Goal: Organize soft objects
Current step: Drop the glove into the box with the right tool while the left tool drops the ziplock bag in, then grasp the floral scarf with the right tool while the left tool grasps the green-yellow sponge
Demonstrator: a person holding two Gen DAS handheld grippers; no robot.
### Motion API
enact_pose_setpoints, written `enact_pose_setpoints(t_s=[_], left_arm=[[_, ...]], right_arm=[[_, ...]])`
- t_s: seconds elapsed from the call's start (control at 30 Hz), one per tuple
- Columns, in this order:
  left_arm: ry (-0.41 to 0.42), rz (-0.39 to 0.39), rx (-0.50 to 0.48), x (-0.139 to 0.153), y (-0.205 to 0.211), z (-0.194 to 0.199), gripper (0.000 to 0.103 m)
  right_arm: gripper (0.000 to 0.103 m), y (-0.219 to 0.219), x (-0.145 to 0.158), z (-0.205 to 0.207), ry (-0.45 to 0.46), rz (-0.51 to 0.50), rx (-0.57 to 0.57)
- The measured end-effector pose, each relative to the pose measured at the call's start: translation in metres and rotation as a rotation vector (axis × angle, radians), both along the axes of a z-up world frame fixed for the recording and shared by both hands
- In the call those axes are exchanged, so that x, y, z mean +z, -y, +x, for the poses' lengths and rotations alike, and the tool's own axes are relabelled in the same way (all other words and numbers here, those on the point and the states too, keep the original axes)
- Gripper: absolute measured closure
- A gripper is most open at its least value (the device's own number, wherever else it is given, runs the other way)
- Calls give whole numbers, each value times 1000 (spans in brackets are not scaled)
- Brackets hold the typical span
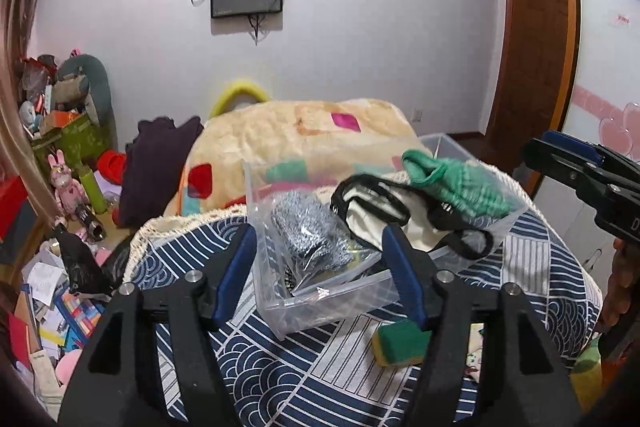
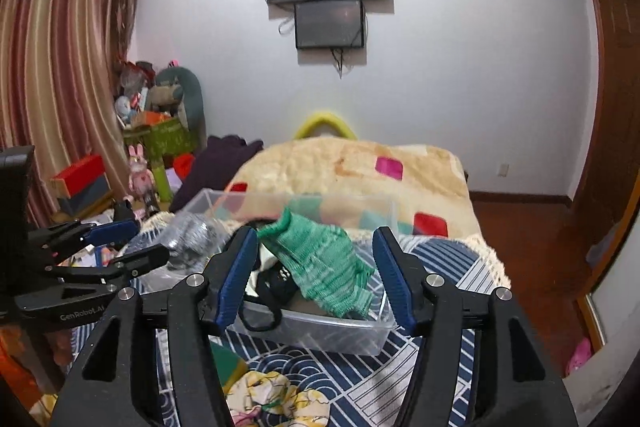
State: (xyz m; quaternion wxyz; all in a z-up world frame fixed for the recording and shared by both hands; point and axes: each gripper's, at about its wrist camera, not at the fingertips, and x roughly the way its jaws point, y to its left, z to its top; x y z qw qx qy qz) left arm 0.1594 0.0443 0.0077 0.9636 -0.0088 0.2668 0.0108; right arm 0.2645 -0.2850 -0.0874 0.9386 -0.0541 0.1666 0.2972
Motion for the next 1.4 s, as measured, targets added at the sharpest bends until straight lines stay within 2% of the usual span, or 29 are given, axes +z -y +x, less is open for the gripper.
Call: enact_pose_setpoints(t_s=[0.13, 0.33, 0.67, 0.8, 1.17, 1.23, 1.3, 1.4], left_arm=[[28, 20, -1, 3, 7, -12, 29], [3, 7, -48, -10, 18, -26, 26], [-89, -1, -98, -51, 35, -47, 24], [-118, -20, -106, -65, 35, -54, 24], [-185, -105, -123, -86, 35, -50, 24], [-188, -107, -127, -87, 38, -47, 24], [-191, -109, -130, -86, 42, -42, 24], [-199, -128, -131, -85, 45, -35, 24]], right_arm=[[45, 2, 4, -11, 20, 15, 16], [45, 2, -11, -20, 30, -33, 5], [45, 1, -62, -18, -112, -85, 24], [27, -4, -80, -19, -153, -108, 33], [27, -14, -111, -22, -208, -235, 56], [34, -13, -114, -22, -216, -239, 70], [55, -10, -113, -23, -217, -225, 92], [76, -6, -110, -24, -206, -219, 107]])
